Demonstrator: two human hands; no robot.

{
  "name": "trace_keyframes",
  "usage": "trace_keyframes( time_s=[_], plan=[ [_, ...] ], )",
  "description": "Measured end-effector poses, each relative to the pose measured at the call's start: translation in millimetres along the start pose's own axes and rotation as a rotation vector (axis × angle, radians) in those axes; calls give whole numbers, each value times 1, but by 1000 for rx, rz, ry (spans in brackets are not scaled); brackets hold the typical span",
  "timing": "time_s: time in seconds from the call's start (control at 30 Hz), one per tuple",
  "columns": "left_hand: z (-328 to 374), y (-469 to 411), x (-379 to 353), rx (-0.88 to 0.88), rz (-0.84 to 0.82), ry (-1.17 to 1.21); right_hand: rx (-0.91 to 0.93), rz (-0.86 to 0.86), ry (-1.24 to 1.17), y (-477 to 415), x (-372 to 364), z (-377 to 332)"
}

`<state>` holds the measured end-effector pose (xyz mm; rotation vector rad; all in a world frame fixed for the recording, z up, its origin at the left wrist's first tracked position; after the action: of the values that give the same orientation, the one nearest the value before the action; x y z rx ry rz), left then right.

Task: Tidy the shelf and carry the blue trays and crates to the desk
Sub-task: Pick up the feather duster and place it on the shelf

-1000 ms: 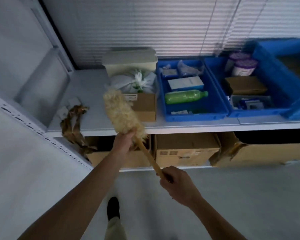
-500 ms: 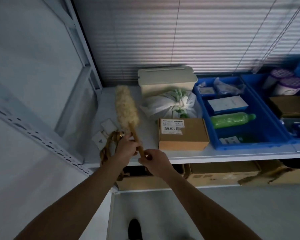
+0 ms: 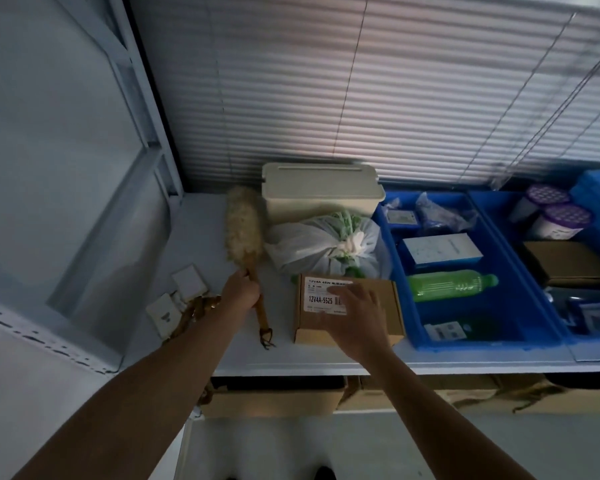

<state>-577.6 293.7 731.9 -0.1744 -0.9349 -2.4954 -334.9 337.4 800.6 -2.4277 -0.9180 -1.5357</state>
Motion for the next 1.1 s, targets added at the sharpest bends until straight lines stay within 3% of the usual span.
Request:
trace_keyframes(
  time_s=[0.17,0.27,0.5,1.1],
  plan=[
    [2,-1,-5,-61,18,-325,2,-211,367,0,-3,71],
    [-6,-4,-9,-64,33,-341,87,-147,488,-1,-9,84],
    [-18,17,-21,-79,25,-486,175,-8,470,-19,-4,83],
    [-16,16,-11,-92,140,-507,102,-43,468,-12,-3,76]
  ],
)
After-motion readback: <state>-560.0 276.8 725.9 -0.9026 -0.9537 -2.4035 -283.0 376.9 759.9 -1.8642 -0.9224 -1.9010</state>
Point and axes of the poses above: each hand's wrist, its own y-axis away from the middle knuckle, its own x-axis out of the back of the hand, z = x × y, the point moved 4 cm from there along -y, towards the middle knuckle, and after that the axes turned 12 degrees about -z, right-handed, at the moved point
